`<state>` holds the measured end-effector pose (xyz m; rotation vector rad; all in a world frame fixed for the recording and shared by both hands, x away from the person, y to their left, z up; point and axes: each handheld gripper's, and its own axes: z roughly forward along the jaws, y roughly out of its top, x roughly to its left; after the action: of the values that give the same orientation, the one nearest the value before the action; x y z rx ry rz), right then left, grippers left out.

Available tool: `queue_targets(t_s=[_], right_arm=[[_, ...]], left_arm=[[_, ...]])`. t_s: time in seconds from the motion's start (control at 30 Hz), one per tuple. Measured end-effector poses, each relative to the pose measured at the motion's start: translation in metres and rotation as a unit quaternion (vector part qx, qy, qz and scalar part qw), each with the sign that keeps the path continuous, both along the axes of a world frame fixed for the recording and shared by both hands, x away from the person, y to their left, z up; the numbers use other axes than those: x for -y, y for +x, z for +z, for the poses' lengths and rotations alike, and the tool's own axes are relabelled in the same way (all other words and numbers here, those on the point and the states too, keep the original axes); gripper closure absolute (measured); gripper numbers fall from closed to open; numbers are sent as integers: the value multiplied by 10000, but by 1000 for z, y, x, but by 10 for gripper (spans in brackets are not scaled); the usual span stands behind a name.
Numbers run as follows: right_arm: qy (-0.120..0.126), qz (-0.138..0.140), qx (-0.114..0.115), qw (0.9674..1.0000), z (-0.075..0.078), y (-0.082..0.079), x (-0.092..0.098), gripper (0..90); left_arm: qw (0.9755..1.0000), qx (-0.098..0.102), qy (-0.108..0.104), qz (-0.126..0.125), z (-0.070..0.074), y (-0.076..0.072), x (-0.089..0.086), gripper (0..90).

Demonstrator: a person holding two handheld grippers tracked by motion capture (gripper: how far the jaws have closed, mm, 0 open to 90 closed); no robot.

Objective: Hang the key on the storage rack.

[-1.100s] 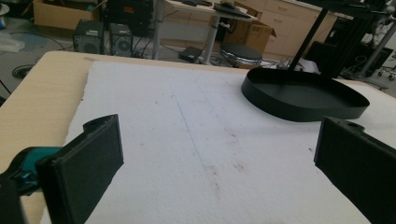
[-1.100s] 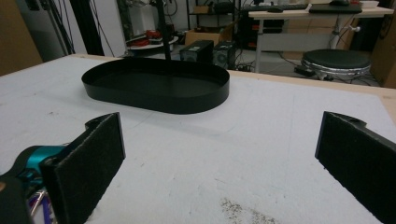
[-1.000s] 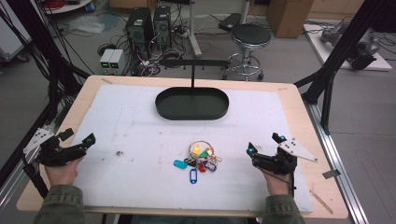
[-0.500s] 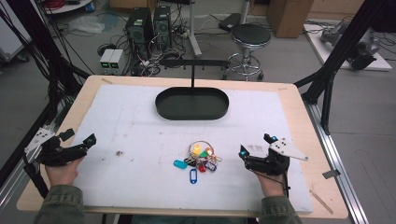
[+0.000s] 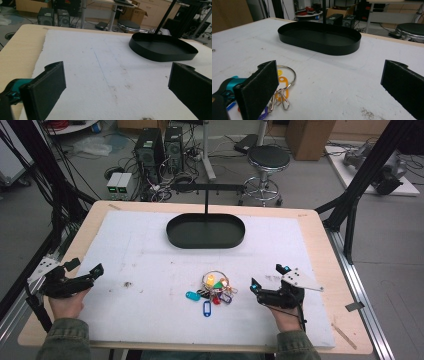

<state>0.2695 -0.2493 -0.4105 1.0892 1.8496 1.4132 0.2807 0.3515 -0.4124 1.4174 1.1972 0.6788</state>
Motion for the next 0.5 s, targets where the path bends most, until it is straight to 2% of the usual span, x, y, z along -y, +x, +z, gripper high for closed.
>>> queue_targets(t_s=[0.5], right_arm=[[-109, 223, -99, 9996, -2, 1, -12, 3]], left_arm=[[10000, -16, 14, -4, 0, 0, 0, 17]])
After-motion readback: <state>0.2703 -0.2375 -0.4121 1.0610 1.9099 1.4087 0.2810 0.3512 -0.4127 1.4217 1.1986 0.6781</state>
